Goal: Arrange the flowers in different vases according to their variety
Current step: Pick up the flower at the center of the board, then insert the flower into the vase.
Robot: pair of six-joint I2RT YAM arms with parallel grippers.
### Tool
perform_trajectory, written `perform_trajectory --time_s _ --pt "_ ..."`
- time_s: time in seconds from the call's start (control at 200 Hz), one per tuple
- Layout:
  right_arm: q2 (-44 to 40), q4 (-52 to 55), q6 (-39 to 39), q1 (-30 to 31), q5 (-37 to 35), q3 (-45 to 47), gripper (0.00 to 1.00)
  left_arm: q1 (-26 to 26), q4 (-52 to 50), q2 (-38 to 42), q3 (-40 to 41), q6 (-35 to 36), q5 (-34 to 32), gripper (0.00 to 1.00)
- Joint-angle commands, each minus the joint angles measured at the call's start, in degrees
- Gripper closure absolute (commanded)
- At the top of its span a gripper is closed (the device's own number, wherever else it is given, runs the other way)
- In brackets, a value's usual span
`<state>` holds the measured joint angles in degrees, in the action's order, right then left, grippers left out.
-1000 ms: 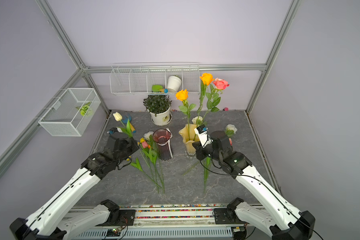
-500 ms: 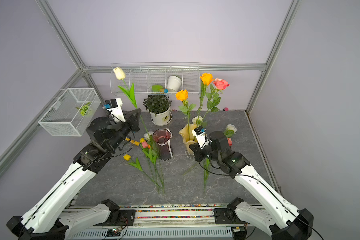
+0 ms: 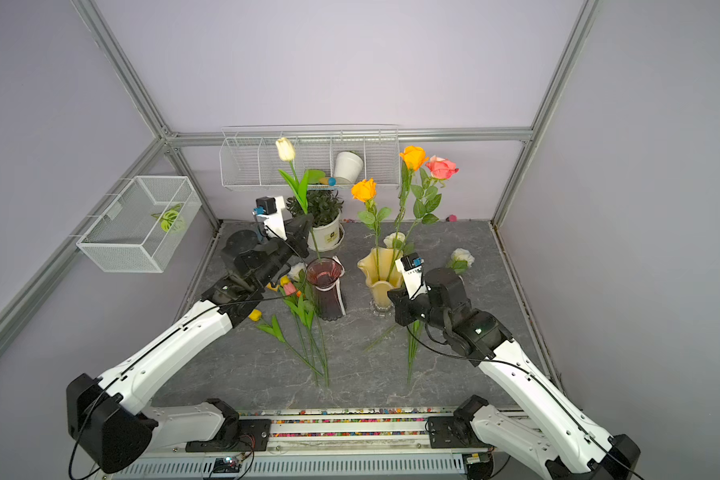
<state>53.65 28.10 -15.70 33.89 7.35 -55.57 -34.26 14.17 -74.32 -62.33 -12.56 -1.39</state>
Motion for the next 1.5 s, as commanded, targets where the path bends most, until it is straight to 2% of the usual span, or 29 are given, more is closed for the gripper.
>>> perform_trajectory --time_s 0.0,0.18,0.29,0.375,0.485,0.51,0.54,0.625,0.74,0.815,0.945,1.04,1.16,1.325,1.495 --pt "0.0 4.2 -1.4 0.5 -3.6 -2.4 1.00 -0.2 5.2 -1.7 2.8 -1.5 0.6 1.00" --pt "2.1 12.9 -5.2 0.5 -12.7 -8.1 1.00 -1.6 5.4 -2.9 6.3 -4.7 0.1 1.00" --pt "3.9 18.3 -7.9 -0.1 -18.6 -11.4 0.75 -3.9 3.5 -2.3 8.1 -5.2 -1.4 1.00" --pt "4.6 19.8 -10.0 -2.3 -20.0 -11.7 0.59 -4.6 1.7 -1.8 9.5 -7.5 -1.6 1.00" --pt "4.4 18.1 -12.9 -9.1 -15.4 -8.8 0.50 -4.7 0.4 -0.5 12.2 -10.7 -2.0 1.00" --pt "4.2 17.2 -13.5 -10.8 -13.9 -7.8 0.49 -4.8 0.0 -0.2 12.7 -11.2 -2.2 0.94" --pt "4.0 16.1 -14.4 -12.7 -12.0 -6.5 0.48 -4.7 -0.5 0.3 13.2 -11.7 -2.5 0.86" --pt "3.9 13.5 -16.1 -17.7 -7.8 -3.3 0.46 -4.8 -2.4 1.6 14.0 -12.5 -3.4 0.72" --pt "5.2 11.1 -16.7 -21.7 -5.4 -0.3 0.44 -4.9 -5.5 3.3 14.2 -13.0 -4.9 0.46" --pt "7.2 9.5 -16.9 -23.3 -4.6 1.1 0.43 -4.9 -7.1 4.1 14.1 -13.2 -5.3 0.37" --pt "11.8 6.1 -17.2 -24.9 -4.0 2.8 0.44 -5.2 -9.5 5.4 13.6 -14.1 -5.1 0.32" --pt "16.6 4.2 -17.4 -25.7 -4.2 3.0 0.52 -5.7 -11.2 6.9 12.9 -14.3 -4.3 0.30" --pt "23.8 2.1 -17.0 -26.4 -4.2 2.4 0.57 -6.4 -12.9 9.0 12.0 -13.9 -2.5 0.27" --pt "33.5 0.7 -15.9 -26.9 -4.1 -0.2 0.57 -7.4 -14.6 11.9 10.8 -12.8 -0.5 0.24" --pt "39.4 -1.6 -15.4 -26.9 -5.6 -1.0 0.55 -7.9 -15.5 14.4 9.5 -11.5 2.8 0.23"
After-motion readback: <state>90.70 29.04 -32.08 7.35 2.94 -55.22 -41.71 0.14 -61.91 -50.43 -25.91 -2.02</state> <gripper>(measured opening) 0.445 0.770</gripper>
